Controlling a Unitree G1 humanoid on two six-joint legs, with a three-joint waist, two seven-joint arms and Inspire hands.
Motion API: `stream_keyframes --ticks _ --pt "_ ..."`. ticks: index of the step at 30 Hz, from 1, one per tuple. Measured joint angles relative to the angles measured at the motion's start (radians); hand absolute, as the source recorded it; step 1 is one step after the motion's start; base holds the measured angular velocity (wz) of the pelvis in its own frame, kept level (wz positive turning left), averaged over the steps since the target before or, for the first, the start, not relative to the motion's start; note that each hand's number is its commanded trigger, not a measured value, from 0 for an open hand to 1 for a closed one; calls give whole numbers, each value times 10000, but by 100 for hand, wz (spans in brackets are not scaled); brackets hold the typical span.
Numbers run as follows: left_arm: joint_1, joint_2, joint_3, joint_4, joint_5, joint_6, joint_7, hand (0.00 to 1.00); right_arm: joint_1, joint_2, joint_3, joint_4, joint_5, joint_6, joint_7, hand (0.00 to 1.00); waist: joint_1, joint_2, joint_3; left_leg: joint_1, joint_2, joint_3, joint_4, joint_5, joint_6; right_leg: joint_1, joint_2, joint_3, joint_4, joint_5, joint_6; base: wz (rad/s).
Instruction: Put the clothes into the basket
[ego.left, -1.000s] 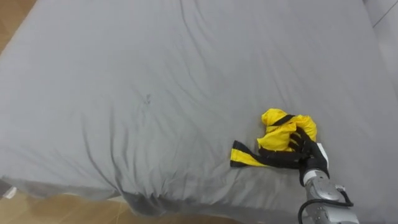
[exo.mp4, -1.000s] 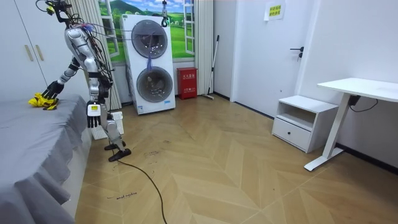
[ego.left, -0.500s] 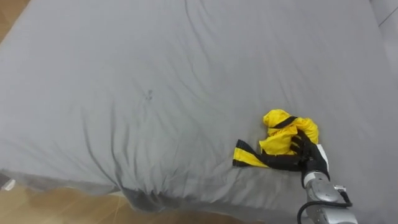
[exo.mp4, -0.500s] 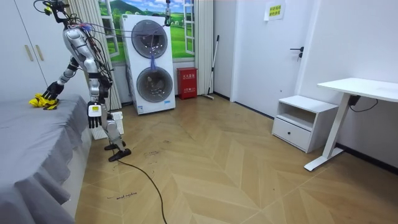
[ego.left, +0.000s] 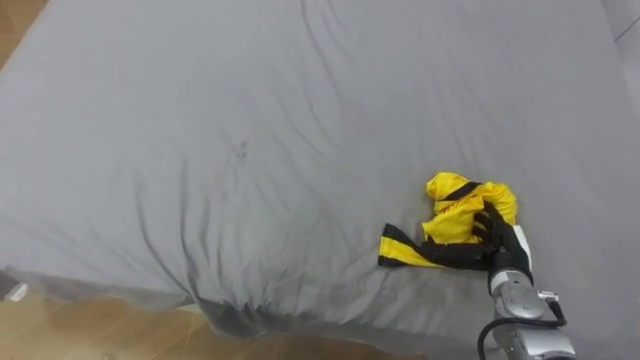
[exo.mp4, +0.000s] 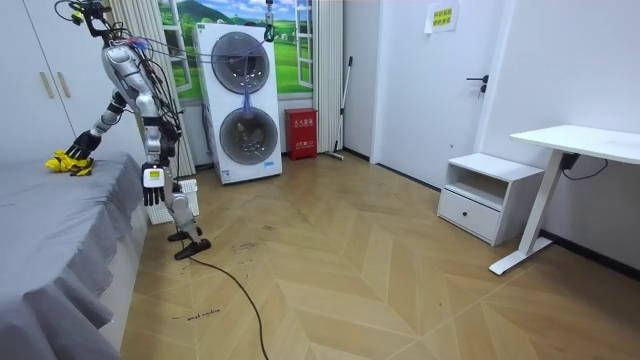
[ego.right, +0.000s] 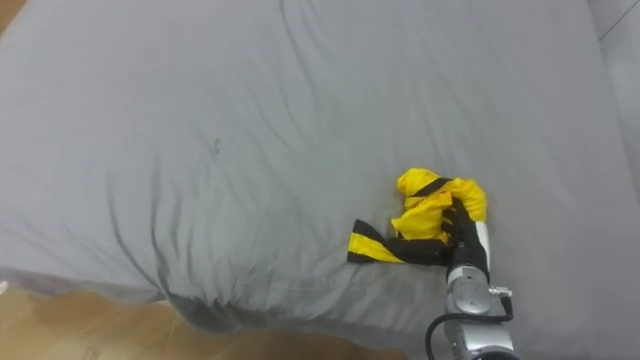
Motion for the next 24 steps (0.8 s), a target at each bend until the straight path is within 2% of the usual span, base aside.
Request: stream_keyframes --ticks 8,16,20,24 --pt "0 11 -185 -12 -291 53 -78 0 -453 -140 -4 454 -12 42 4 0 0 60 33 -50 -12 -14 54 5 9 -15 -28 -39 19 -1 1 0" --pt "-38 15 -188 -33 -287 115 -204 0 -617 -738 -10 454 -252 43 -8 0 40 152 38 -231 -27 -87 61 24 26 -234 -72 -152 140 -1 1 3" --pt "-46 16 -198 -55 -288 136 -204 0 -693 -820 1 504 -318 45 -54 0 70 151 38 -262 -28 -85 62 28 27 -271 -77 -165 145 -1 1 0" --pt "-175 14 -221 -57 -288 206 -221 0 -728 -960 1 687 -351 46 -236 0 262 131 50 -306 -34 -86 67 47 28 -312 -89 -176 159 -1 1 0"
